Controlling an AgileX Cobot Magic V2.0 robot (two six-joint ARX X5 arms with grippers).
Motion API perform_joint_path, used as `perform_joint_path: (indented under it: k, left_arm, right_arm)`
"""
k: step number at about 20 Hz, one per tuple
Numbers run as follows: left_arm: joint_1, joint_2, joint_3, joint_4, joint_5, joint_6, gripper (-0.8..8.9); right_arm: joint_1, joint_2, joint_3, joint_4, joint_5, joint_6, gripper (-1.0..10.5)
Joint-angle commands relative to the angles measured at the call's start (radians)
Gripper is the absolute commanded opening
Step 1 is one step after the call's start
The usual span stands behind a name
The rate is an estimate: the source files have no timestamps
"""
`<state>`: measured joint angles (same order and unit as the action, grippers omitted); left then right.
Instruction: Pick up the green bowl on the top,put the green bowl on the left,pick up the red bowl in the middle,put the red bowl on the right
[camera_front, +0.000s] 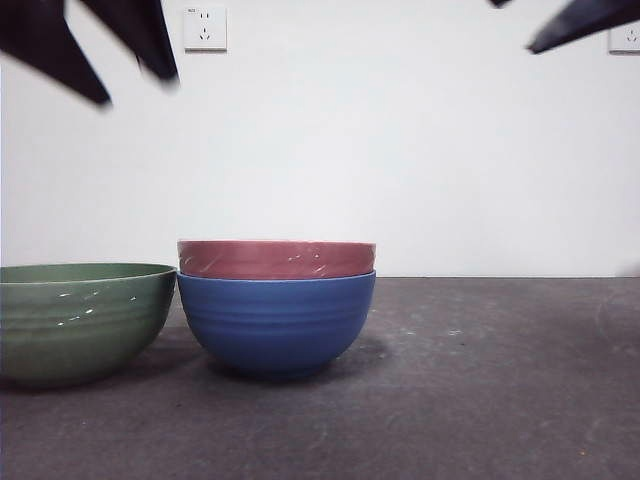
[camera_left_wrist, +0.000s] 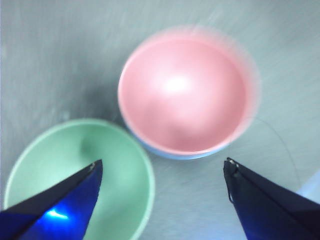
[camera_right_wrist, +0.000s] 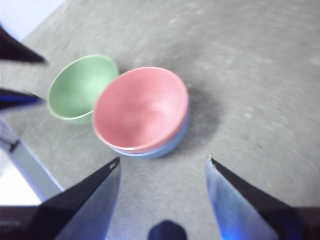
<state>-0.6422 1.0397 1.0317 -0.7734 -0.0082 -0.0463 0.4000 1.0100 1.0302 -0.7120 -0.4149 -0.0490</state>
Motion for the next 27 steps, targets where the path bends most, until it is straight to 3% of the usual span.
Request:
perform_joint_path:
  k: [1,6,10,15,21,27]
  left_arm:
    - [0.04,-0.069,0.032,-0.046,0.045,-0.01,4.09]
    - [0.222,-0.169,0.063,-0.228,0.104,0.034,4.09]
    - [0.353,-0.214,0.063,-0.288,0.117,0.059,4.09]
    - [0.37,-0.231,0.063,-0.294,0.116,0.076,4.09]
    - [0.369,-0.231,0.063,-0.294,0.116,0.076,4.09]
    - [0.369,-0.231,0.063,-0.295,0.116,0.076,4.09]
  right_arm:
    - [0.129,0.091,0.064,0.007,0.072,0.005,2.8]
    - [0.335,0.363,0.261,-0.023,0.111,-0.079,2.8]
    - [0.433,0.561,0.358,-0.032,0.177,-0.109,2.8]
    - [0.49,0.706,0.36,-0.021,0.212,-0.134,2.4]
    - [0.49,0.788,0.36,-0.015,0.212,-0.146,2.1]
    - [0.49,0.795,0.36,-0.015,0.212,-0.164,-0.1]
